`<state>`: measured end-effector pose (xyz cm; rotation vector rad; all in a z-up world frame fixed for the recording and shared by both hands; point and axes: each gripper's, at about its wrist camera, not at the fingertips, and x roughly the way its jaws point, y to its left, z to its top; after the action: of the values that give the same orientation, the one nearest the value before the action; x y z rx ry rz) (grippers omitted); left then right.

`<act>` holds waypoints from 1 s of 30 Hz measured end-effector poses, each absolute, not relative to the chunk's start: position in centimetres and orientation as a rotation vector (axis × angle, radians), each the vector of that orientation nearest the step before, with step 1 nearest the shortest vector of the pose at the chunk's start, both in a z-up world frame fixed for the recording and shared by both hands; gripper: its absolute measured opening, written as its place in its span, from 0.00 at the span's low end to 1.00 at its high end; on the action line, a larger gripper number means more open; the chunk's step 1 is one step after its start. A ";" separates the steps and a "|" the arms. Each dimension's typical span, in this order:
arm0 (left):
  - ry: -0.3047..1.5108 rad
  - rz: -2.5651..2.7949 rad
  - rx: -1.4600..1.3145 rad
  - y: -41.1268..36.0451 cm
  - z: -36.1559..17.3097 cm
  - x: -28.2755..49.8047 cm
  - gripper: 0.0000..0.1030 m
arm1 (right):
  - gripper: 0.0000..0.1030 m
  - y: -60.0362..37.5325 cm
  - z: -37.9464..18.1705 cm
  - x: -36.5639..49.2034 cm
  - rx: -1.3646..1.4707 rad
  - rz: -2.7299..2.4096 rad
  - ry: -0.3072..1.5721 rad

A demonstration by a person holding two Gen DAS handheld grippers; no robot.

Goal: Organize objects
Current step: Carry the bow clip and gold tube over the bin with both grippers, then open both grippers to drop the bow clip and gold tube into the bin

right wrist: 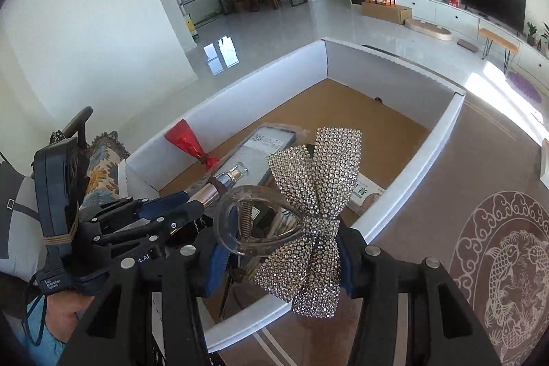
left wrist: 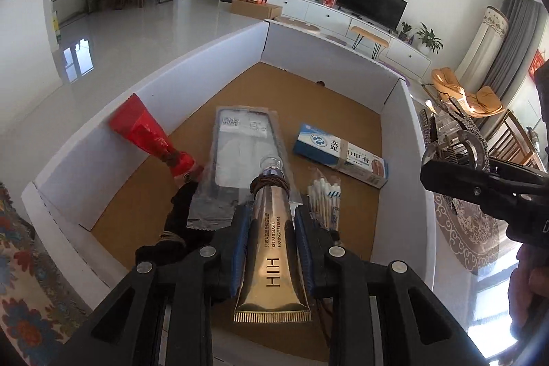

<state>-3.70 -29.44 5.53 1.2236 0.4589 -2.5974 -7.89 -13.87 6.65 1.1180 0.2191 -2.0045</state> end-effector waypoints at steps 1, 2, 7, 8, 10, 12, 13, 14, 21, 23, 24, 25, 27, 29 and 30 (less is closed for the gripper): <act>0.451 -2.589 1.236 -29.5 5.3 -3.7 0.28 | 0.53 -15.1 5.7 -8.3 1.161 -1.991 0.240; 0.438 -2.588 1.242 -29.4 5.3 -3.6 0.37 | 0.60 -15.9 4.8 -8.7 1.196 -1.990 0.256; 0.252 -2.565 1.121 -28.4 6.5 -2.0 1.00 | 0.82 -16.5 4.1 -9.4 1.248 -1.987 0.233; 0.220 -2.539 1.116 -28.2 6.8 -2.0 1.00 | 0.88 -16.1 4.5 -9.4 1.233 -2.004 0.231; 0.196 -2.467 1.119 -28.0 7.2 -2.2 1.00 | 0.92 -14.9 5.4 -9.1 1.203 -2.048 0.233; 0.206 -2.413 1.125 -27.8 7.3 -2.2 1.00 | 0.92 -14.0 6.2 -9.0 1.192 -2.076 0.236; 0.214 -2.409 1.116 -27.6 7.3 -2.1 1.00 | 0.92 -13.9 6.6 -8.9 1.192 -2.084 0.237; 0.236 -2.411 1.110 -27.5 7.3 -2.0 1.00 | 0.92 -13.5 6.9 -8.9 1.191 -2.089 0.236; 0.373 -2.402 1.119 -27.3 7.6 -0.6 1.00 | 0.93 -12.5 7.9 -8.2 1.175 -2.129 0.260; 0.342 -2.396 1.101 -27.2 7.9 -0.4 1.00 | 0.93 -12.4 7.9 -8.2 1.174 -2.135 0.264; 0.321 -2.396 1.091 -27.1 8.0 -0.3 1.00 | 0.93 -12.5 7.9 -8.2 1.173 -2.136 0.266; 0.301 -2.395 1.082 -27.1 8.2 -0.2 1.00 | 0.93 -12.6 7.9 -8.1 1.173 -2.138 0.270; 0.284 -2.391 1.073 -27.1 8.5 0.0 1.00 | 0.93 -12.8 7.7 -8.2 1.176 -2.138 0.278; 0.296 -2.375 1.098 -27.3 8.4 0.0 1.00 | 0.93 -13.0 7.6 -8.2 1.178 -2.137 0.281; 0.307 -2.372 1.111 -27.5 8.3 -0.1 1.00 | 0.93 -13.1 7.5 -8.2 1.179 -2.138 0.282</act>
<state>-0.13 -27.45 8.32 1.1110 0.3067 -2.3721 -8.22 -13.11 7.51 1.1791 0.2821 -2.1376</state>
